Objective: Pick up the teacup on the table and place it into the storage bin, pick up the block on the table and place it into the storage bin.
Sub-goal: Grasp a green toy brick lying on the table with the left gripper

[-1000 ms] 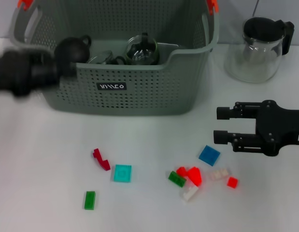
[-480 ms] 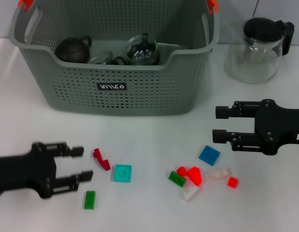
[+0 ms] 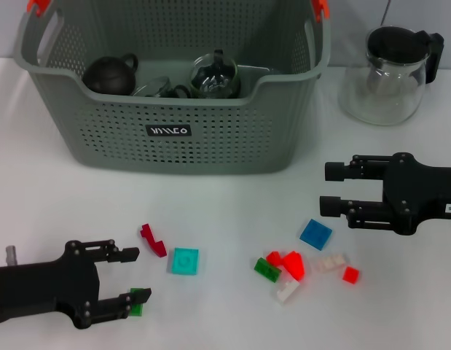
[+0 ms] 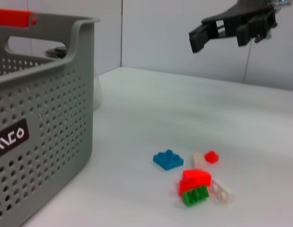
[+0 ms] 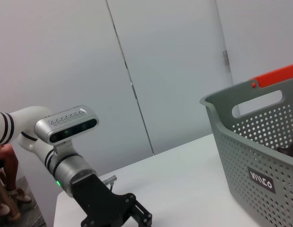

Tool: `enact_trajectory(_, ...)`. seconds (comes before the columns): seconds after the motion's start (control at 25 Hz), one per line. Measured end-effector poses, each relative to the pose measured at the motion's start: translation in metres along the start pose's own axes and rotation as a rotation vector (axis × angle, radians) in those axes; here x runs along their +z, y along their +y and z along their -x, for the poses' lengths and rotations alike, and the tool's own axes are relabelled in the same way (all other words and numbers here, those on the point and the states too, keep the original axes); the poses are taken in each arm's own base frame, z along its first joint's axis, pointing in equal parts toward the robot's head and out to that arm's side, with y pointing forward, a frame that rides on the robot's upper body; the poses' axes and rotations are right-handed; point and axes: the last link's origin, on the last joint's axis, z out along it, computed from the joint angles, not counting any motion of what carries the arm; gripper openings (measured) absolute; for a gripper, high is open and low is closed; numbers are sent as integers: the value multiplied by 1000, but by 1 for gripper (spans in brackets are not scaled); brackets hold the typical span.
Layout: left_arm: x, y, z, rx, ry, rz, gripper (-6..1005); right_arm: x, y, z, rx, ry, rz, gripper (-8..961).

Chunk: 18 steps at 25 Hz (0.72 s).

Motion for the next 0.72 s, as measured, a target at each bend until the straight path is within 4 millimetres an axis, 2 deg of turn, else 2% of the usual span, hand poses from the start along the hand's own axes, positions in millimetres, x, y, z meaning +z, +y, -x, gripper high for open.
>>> enact_trajectory(0.32, 6, 1, 13, 4, -49, -15, 625, -1, -1, -1, 2, 0, -7, 675)
enact_trajectory(0.72, -7, 6, 29, 42, -79, -83, 622, 0, -1, 0, 1, 1, -8, 675)
